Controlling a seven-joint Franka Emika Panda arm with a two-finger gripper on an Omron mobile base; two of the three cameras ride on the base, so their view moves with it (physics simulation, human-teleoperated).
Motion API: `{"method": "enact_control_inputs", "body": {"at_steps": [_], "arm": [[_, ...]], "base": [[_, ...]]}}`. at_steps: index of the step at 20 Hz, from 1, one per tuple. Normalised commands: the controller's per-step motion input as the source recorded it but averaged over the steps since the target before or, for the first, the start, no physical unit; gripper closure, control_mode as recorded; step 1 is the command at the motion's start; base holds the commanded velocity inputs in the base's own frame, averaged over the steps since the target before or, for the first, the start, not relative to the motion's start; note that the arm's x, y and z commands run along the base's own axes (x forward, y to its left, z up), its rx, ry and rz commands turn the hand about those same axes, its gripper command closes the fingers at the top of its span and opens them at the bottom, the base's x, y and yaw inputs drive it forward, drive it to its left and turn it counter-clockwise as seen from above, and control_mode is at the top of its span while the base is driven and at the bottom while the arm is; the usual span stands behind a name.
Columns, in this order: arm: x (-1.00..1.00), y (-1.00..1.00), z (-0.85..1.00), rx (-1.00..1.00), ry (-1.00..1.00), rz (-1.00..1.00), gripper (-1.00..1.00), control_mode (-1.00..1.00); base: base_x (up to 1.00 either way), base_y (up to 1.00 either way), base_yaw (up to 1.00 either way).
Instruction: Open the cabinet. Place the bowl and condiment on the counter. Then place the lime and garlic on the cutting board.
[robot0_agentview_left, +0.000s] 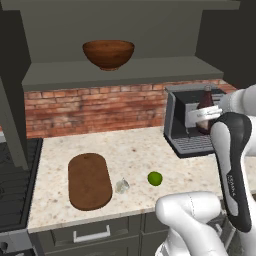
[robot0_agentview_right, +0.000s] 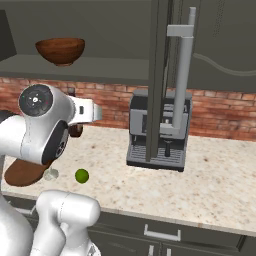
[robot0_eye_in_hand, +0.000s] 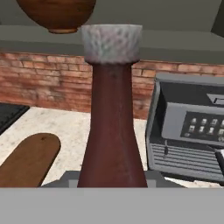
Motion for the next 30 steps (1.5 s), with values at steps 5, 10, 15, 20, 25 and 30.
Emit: {"method": "enact_control_inputs", "body": {"at_steps": [5,10,15,20,25,30], "arm": [[-0.03,-0.25,-0.78,-0.12,0.0,-0.19,1.0,-1.0],[0.09,-0.25,-0.56,-0.07,0.0,-0.14,1.0,-1.0],[0.01,-0.51,-0.5,-0.01,0.0,-0.1,1.0,-1.0],[0.0,-0.46,-0.73,0.0,0.0,-0.05,1.0,-1.0],[0.0,-0.25,-0.77,-0.03,-0.02,-0.02,1.0,-1.0],[0.12,-0.08,-0.73,-0.06,-0.06,0.0,1.0,-1.0]], "base": [[0.0,0.0,0.0],[0.0,0.0,0.0],[0.0,0.0,0.0],[0.0,0.0,0.0],[0.0,0.0,0.0],[0.0,0.0,0.0]]}}
